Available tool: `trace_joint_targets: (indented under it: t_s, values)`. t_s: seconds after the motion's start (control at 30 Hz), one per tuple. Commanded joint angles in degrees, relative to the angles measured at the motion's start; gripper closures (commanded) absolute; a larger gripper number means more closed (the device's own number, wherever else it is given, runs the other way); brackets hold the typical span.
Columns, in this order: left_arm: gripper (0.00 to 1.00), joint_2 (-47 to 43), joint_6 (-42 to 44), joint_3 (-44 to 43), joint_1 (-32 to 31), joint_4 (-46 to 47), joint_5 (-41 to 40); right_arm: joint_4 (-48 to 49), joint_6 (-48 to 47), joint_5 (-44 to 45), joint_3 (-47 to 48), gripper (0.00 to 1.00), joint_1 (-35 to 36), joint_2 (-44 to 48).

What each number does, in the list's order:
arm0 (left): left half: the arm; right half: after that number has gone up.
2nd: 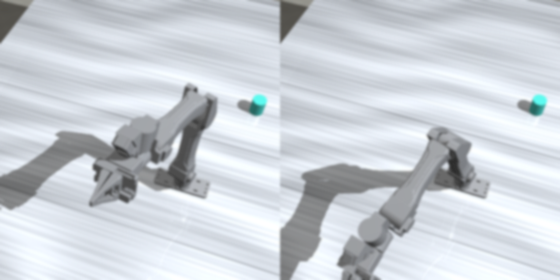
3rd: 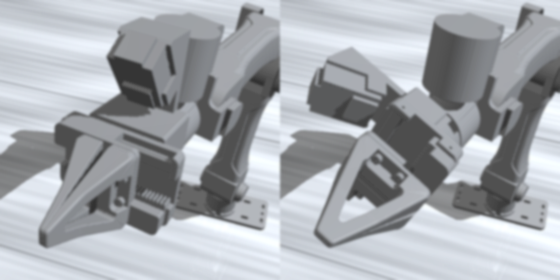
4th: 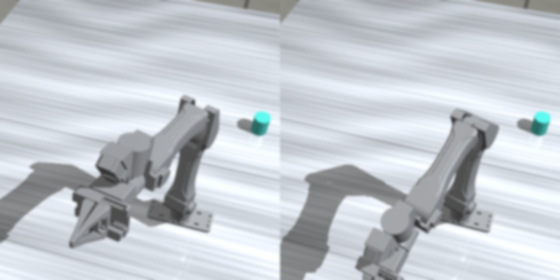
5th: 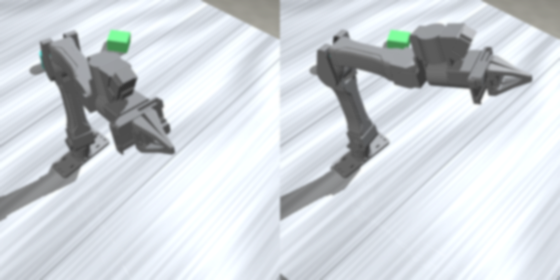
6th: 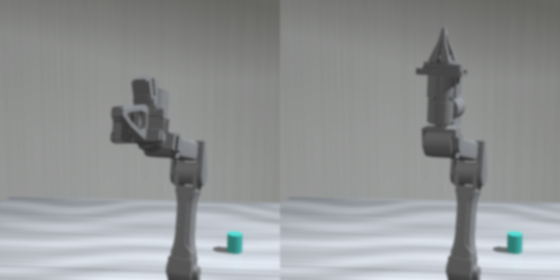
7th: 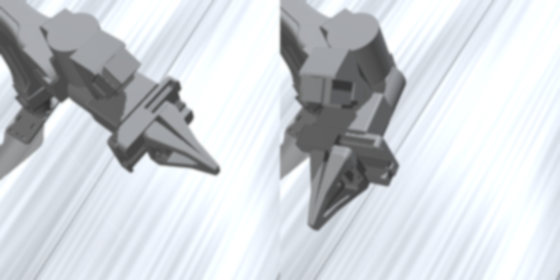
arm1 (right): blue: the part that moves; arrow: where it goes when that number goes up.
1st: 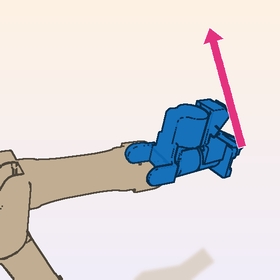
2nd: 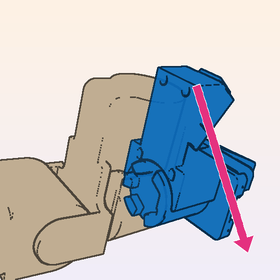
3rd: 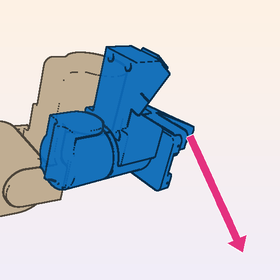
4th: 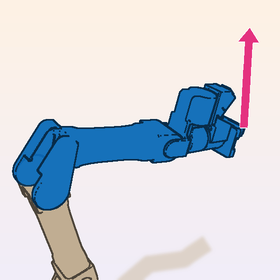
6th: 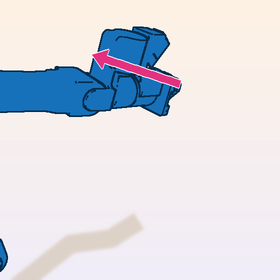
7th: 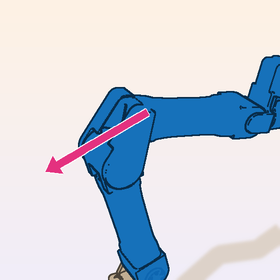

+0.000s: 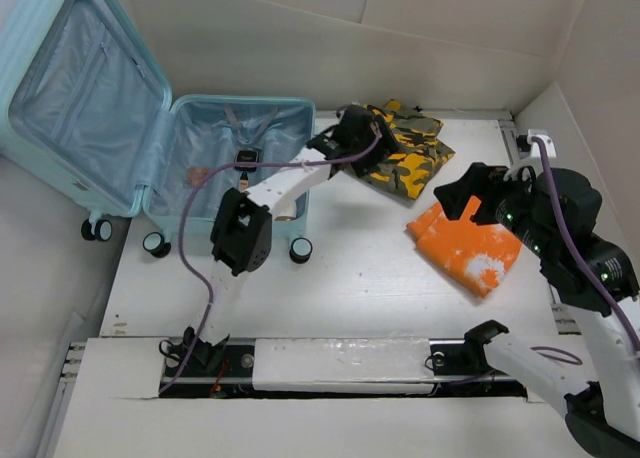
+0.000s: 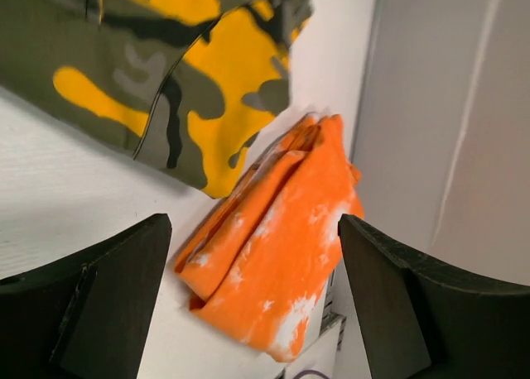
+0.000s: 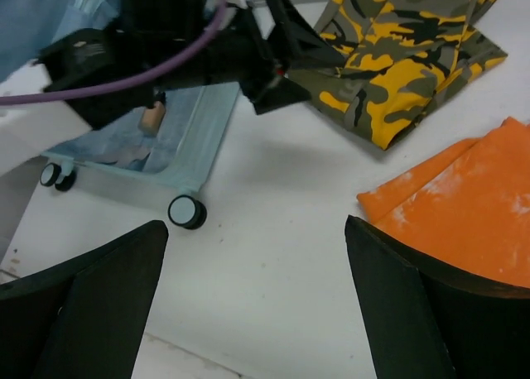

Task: Pack the luggage

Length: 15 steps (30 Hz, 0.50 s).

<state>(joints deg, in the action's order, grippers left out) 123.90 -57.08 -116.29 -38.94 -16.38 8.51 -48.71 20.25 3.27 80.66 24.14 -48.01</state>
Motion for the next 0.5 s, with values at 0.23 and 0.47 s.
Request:
trace_joint_targets:
  t_s: [0.23, 0.47]
  values:
    - [0.2, 3.2, -28.16, 12.74, -4.65, 15.49, -8.24, -3.5, -0.04, -7.65, -5.25, 0.01, 0.56, 3.88]
    - [0.18, 5.65, -36.07, 14.16, -4.66, 12.08, -16.59, -4.03, -1.71, -12.14, -5.96, 0.01, 0.56, 5.12]
